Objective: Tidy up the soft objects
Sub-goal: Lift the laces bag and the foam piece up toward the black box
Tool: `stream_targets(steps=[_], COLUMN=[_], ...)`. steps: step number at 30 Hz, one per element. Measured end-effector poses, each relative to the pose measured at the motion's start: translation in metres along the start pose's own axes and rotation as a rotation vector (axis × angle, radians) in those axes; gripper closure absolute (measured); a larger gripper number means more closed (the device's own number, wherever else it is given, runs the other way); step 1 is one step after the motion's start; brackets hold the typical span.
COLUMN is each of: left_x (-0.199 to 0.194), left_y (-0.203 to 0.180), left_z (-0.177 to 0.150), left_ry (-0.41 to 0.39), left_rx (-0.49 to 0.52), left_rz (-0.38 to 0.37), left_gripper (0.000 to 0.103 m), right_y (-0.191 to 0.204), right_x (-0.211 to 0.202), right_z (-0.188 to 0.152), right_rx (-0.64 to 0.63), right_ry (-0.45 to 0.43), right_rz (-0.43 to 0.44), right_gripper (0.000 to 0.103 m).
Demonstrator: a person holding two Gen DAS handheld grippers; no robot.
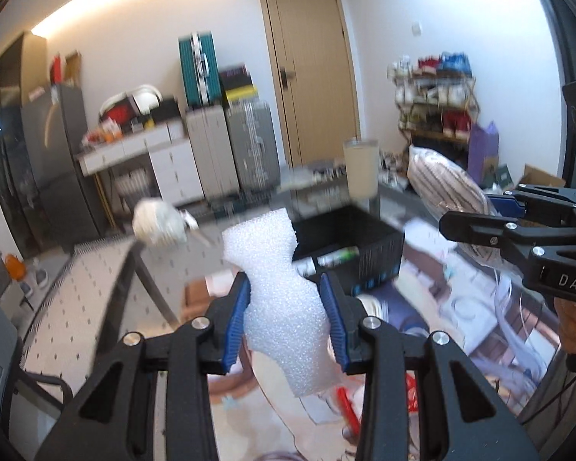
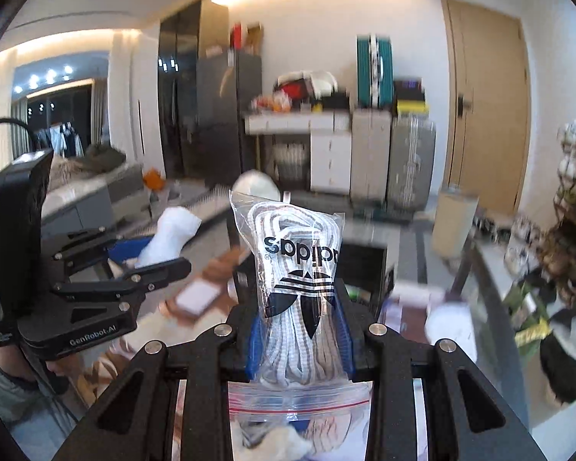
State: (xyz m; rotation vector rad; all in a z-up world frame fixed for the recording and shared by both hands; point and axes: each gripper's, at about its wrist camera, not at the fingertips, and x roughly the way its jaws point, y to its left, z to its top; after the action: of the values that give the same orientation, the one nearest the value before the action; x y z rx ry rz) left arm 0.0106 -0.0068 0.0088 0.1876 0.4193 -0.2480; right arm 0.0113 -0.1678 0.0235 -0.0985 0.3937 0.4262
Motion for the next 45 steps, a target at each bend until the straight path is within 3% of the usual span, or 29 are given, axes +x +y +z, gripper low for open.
stream_targets(steps=[3,9,18,31,34,45], left_x=[-0.013,-0.029,-0.034,-0.028,-0.022,0.023], left_y=[0.004,0.005,0.001,0.006,0.009,0.022], left_z=[0.003,0.005,-0.001,0.017,0.025,0.045], left_ry=[-0.072,-0.162,-0.158,-0.195,-0.208,-0.186], left_rx=[-0.021,-0.016,-0.029,-0.075,-0.085,-0.151], left_rz=[0.011,0.031,0.023,0.014,0.028,0.021], left_gripper=[0.066,0.066,0.066,0.066,0.066,0.066], right_y=[0.003,0.011,0.016,0.014,0.010,-0.004], right_x=[-0.016,-0.034,-0.039,-0.024,-0.014,0.033], right_z=[0.003,0.002,-0.001,0.010,0.015,0.036], right_rx=[0.005,0.009,0.004,0.004,0.019,0.039], right_ry=[-0.096,-0.174,-0.179,-0.168,-0.156,-0.135], right_rz=[-0.032,-0.051,-0.034,-0.042,-0.017,-0.049], right_gripper=[0.072,0.072,0.072,0.072,0.072,0.072])
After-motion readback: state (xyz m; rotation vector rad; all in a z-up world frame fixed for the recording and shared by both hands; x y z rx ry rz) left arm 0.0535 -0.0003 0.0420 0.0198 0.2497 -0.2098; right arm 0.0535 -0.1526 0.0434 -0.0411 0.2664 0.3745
